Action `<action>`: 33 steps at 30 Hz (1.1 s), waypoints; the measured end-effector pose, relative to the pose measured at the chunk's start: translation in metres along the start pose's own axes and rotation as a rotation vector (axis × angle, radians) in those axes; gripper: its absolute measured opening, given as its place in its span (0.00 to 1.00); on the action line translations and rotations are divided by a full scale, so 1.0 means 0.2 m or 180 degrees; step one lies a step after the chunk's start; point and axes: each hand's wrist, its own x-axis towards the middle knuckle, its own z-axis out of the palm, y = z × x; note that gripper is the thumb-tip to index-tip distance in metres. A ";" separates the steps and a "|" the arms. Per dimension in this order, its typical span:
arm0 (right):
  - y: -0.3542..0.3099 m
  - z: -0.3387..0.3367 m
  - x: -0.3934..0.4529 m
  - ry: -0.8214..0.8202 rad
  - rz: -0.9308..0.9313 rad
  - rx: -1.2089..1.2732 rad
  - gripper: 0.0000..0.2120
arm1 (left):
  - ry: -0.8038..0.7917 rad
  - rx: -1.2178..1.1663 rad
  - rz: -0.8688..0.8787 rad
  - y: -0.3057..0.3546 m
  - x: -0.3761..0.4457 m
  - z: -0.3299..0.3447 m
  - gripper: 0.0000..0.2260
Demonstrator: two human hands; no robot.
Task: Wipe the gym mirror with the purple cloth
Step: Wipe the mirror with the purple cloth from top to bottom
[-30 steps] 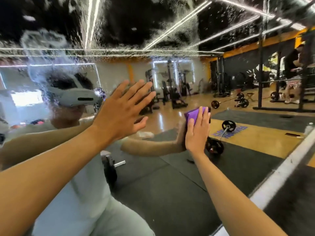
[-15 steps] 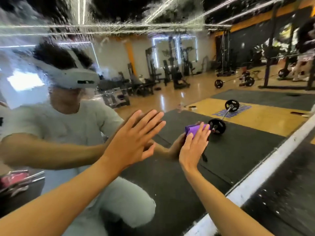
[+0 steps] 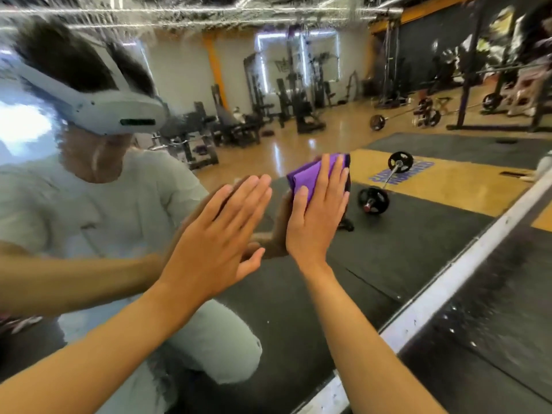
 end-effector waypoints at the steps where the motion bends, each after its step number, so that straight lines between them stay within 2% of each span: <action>1: 0.05 0.00 -0.11 -0.0024 0.0237 0.0022 0.29 | -0.0006 -0.0032 -0.0031 0.00 0.00 -0.01 0.39; 5: 0.23 0.01 -0.42 -0.0085 0.0652 0.0151 0.30 | 0.0068 -0.0356 -0.0088 0.15 -0.02 0.01 0.36; 8: 0.26 0.01 -0.43 -0.0116 0.0642 0.0093 0.29 | 0.0027 -0.0564 0.0197 0.35 -0.08 0.06 0.37; 13: 0.35 0.00 -0.44 -0.0147 0.0476 0.0021 0.29 | -0.0020 -0.0471 0.0184 0.43 -0.12 0.14 0.34; 20: 0.58 0.00 -0.68 0.0015 0.1503 0.0262 0.29 | 0.0011 -0.0098 0.0050 0.48 -0.12 0.15 0.34; 24: 0.72 -0.02 -0.84 -0.0049 0.2165 0.0337 0.28 | 0.0062 -0.0243 -0.0036 0.50 -0.12 0.15 0.33; 28: 0.88 -0.03 -0.90 -0.0083 0.2385 0.0439 0.28 | 0.0090 -0.0403 -0.0169 0.51 -0.12 0.16 0.33; 30: 0.99 -0.04 -0.93 -0.0016 0.2709 0.0500 0.28 | 0.0048 -0.0668 -0.0307 0.59 -0.12 0.16 0.34; 33: 1.15 -0.06 -1.00 -0.0158 0.2976 0.0518 0.29 | -0.0172 -0.0872 0.0017 0.81 -0.13 0.19 0.37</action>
